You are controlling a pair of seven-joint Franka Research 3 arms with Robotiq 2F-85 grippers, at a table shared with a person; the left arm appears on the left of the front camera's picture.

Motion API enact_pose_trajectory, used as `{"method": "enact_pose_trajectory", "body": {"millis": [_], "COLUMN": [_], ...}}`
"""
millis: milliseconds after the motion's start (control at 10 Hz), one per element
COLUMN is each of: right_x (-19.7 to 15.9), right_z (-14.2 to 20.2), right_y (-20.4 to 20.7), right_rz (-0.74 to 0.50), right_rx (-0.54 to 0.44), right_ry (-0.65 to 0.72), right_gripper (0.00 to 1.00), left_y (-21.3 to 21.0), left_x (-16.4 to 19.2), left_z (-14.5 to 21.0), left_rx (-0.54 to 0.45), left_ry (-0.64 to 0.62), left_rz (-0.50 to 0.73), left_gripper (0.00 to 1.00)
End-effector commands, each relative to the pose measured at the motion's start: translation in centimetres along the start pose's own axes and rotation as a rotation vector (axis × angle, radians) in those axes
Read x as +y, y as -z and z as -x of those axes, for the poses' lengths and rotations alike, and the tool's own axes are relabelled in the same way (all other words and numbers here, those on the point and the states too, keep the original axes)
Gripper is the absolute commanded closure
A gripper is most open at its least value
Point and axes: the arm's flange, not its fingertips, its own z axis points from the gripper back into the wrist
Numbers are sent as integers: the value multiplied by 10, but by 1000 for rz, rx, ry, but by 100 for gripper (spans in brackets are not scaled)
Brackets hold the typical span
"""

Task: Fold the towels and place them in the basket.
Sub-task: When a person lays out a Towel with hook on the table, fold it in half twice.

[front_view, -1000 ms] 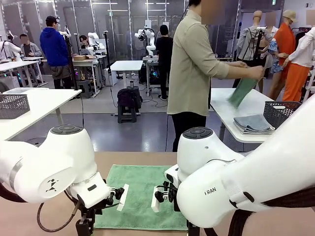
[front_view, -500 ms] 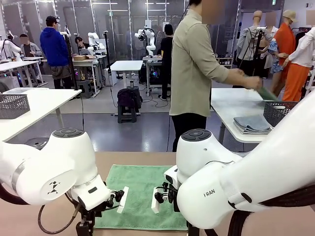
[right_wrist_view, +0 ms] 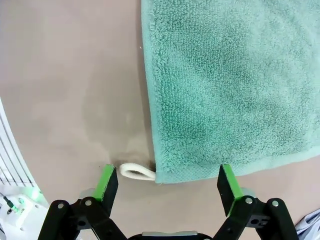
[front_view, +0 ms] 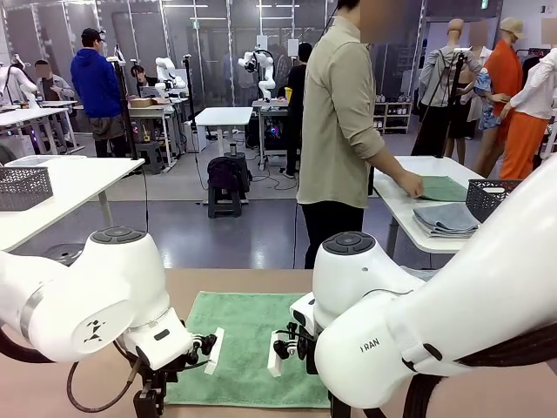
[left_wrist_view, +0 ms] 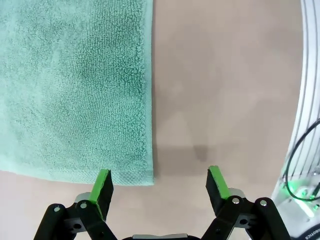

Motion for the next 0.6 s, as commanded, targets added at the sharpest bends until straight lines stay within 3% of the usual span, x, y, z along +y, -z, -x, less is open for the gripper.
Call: {"method": "enact_pose_trajectory", "body": {"millis": [0,500], "right_x": [-2,-3], "right_z": [-1,-1], "right_y": [7,12], "right_rz": [33,22], "right_rx": [3,-5], "right_ry": [5,10], "right_gripper": [0,0], "left_y": [12,19], "left_x": [1,6], "left_z": [4,3], "left_rx": [-21,-19], "left_ry": [6,24], "left_rz": [-22,-39], "left_gripper": [5,5]}}
